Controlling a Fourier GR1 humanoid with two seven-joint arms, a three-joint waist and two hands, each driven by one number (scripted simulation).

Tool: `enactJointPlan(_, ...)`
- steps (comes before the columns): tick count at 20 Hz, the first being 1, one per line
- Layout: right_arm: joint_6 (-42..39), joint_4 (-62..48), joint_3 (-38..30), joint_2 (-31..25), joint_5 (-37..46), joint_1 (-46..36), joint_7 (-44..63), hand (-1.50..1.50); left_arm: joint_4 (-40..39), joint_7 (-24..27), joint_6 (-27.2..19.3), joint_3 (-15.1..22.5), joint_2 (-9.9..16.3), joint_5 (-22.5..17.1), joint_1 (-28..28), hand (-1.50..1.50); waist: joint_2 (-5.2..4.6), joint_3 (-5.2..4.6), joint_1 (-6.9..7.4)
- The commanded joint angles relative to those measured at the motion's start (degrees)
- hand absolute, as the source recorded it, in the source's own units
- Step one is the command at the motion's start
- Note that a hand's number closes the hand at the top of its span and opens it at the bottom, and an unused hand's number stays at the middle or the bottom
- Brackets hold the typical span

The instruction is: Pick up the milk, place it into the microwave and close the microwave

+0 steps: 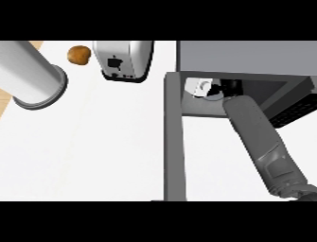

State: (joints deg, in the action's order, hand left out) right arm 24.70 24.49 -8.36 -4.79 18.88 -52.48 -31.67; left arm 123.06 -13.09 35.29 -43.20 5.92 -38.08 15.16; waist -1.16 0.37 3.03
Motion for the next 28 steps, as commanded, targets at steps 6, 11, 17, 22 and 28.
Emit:
enactJointPlan(6, 12.7, -8.4, -2.8, -4.6, 2.4, -6.8, -1.6, 1.5, -2.7, 0.9, -0.2, 1.5, 0.8, 2.5, -4.1, -1.5, -1.41, -0.26, 2.27)
enactJointPlan(11, 14.3, -12.5, -1.3, -8.1, 5.3, -9.8, -1.1, 1.5, -5.0, 0.5, 0.3, 1.8, 2.7, 1.8, -5.6, -1.5, -1.75, -0.26, 3.06)
enactJointPlan(17, 20.1, -16.5, -1.3, -9.7, 6.7, -8.1, -0.7, 1.5, -5.8, 1.5, 1.1, 2.8, 1.9, 3.6, -6.2, -1.5, -2.51, -0.19, 3.94)
enactJointPlan(22, 32.9, -24.1, 0.8, -13.8, 10.4, -6.5, 11.7, -1.5, -3.9, 0.9, 0.3, 2.7, 2.5, 5.0, -6.4, -1.5, -2.87, -0.41, 4.73)
enactJointPlan(28, 23.0, -18.9, 1.2, -11.6, 10.0, -8.9, 2.5, -1.5, -6.0, 2.0, 0.7, 3.6, 2.4, 7.2, -8.1, -1.5, -2.78, 0.04, 4.86)
